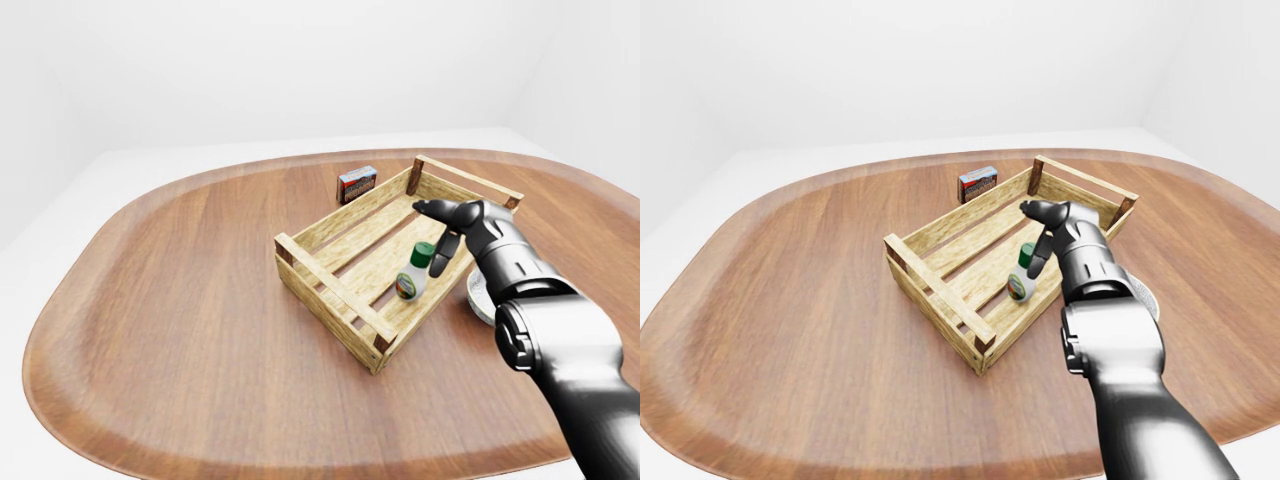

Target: Pick up the salad dressing and put it in the tray.

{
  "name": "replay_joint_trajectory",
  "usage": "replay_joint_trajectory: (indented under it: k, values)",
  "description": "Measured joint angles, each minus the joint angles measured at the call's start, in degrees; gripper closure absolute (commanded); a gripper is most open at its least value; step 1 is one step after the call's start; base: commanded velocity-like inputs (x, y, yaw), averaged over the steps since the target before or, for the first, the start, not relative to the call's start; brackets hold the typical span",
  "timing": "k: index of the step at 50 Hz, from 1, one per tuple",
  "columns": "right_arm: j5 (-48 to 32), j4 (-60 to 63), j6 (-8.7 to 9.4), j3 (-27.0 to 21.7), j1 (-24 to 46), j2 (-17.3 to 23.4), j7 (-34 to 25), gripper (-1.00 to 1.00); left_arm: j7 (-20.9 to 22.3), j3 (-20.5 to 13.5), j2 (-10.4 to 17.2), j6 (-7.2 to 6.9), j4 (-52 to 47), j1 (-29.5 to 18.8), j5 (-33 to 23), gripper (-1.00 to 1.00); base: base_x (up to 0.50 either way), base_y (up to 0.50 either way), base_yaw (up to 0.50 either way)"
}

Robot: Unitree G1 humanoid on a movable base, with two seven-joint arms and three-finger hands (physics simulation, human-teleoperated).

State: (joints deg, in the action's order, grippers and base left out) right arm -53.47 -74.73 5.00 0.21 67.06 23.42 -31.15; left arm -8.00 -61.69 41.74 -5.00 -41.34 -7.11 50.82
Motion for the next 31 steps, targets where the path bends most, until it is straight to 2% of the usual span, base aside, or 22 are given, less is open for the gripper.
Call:
replay_joint_trajectory:
  k: [11,31]
  values:
    - [-3.6,6.0,0.0,0.7,6.0,3.0,-8.8,-1.0,-0.2,0.0,-0.1,0.0,-0.4,0.0,0.3,-1.0,0.0,0.0,0.0]
    - [-13.2,30.2,0.0,-3.4,13.8,11.8,-8.9,-1.0,-1.0,-0.1,0.3,0.0,-1.0,0.0,1.4,-1.0,0.0,0.0,0.0]
